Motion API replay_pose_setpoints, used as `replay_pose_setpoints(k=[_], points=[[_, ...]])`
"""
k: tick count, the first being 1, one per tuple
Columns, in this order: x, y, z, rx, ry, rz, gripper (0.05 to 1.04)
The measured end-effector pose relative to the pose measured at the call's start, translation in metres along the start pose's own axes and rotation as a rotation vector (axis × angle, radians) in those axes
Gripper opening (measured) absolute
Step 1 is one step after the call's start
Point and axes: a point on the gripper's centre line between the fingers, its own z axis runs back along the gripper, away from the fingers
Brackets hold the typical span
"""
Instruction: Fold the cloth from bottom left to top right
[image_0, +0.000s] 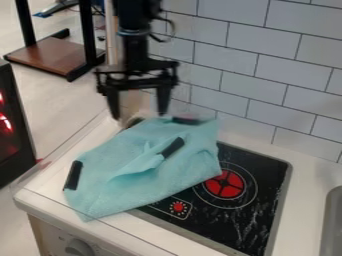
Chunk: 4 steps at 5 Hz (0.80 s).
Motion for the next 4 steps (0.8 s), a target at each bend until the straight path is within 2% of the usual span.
replay_pose_setpoints(k=[1,2,3,4], points=[[-0.002,0.021,0.002,0.011,-0.029,0.035,1.000],[-0.008,0.049,-0.007,0.017,-0.047,0.046,1.000],[-0.009,0.076,-0.021,-0.015,-0.048,0.053,1.000],[-0.005,0.089,-0.036,-0.020,-0.061,0.065,1.000]])
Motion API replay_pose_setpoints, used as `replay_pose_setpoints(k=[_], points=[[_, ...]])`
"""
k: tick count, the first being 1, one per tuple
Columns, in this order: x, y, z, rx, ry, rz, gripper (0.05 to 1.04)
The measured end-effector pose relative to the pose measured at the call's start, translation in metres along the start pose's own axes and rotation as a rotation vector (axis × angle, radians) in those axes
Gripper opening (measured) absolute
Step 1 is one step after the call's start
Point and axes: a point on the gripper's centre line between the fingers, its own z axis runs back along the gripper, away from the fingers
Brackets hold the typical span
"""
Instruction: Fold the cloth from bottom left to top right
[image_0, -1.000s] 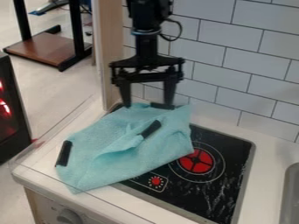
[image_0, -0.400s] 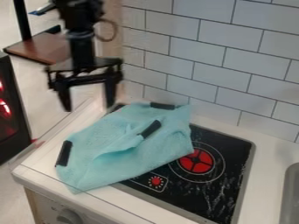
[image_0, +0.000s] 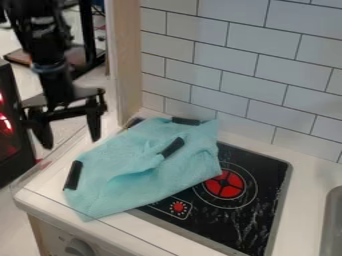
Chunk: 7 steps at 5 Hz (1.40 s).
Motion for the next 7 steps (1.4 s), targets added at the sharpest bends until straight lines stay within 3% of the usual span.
replay_pose_setpoints(k=[1,3,5,6,7], points=[[-0.003,0.008,-0.030,0.000,0.068,0.003,1.000],[-0.007,0.006,-0.044,-0.026,0.060,-0.041,1.000],[-0.005,0.007,-0.063,-0.004,0.047,-0.066,0.957],[-0.005,0.008,-0.065,0.002,0.048,-0.072,0.665],[-0.005,0.006,-0.065,0.000,0.047,-0.074,0.437]])
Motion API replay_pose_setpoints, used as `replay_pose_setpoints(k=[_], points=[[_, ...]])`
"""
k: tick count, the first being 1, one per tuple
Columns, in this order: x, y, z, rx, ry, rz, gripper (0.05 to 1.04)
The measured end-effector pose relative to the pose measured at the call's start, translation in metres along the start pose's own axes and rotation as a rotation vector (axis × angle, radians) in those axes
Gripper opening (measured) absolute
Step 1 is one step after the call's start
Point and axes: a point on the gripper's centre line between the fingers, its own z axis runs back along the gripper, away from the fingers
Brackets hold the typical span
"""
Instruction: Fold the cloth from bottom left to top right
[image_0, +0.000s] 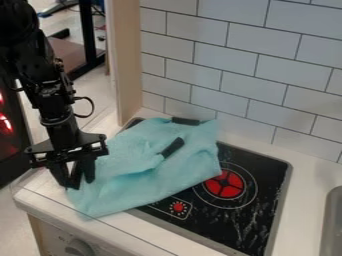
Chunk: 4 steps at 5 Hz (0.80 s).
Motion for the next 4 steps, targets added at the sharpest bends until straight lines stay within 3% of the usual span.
replay_pose_setpoints(k=[2,3,4], points=[[0.001,0.005,0.005,0.022,-0.003,0.014,0.189],[0.001,0.010,0.017,0.048,-0.016,0.017,0.094],[-0.004,0.005,0.030,0.020,0.005,0.023,0.062]])
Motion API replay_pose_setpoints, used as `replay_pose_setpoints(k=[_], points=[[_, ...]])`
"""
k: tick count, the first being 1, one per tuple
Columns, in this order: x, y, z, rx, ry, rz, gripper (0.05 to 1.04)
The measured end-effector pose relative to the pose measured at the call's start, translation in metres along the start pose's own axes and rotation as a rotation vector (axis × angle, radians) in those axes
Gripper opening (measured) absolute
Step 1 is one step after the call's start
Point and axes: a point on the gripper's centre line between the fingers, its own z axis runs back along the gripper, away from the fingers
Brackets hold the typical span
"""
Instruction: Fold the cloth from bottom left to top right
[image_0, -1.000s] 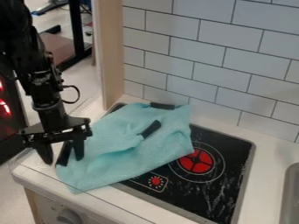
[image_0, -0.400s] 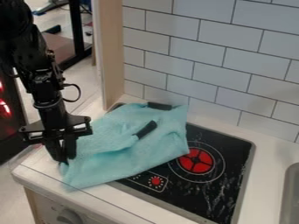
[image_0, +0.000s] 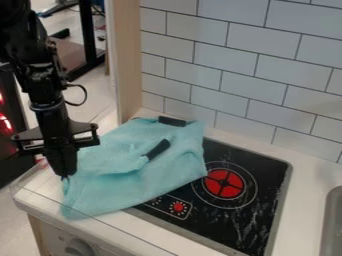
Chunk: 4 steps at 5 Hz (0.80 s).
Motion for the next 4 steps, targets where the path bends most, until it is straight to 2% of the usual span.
replay_pose_setpoints(k=[2,3,4], points=[[0.000,-0.025,0.039,-0.102,-0.012,0.017,0.058],[-0.003,-0.057,0.056,-0.156,-0.010,-0.023,0.058],[-0.007,-0.089,0.064,-0.196,-0.010,-0.064,0.057]])
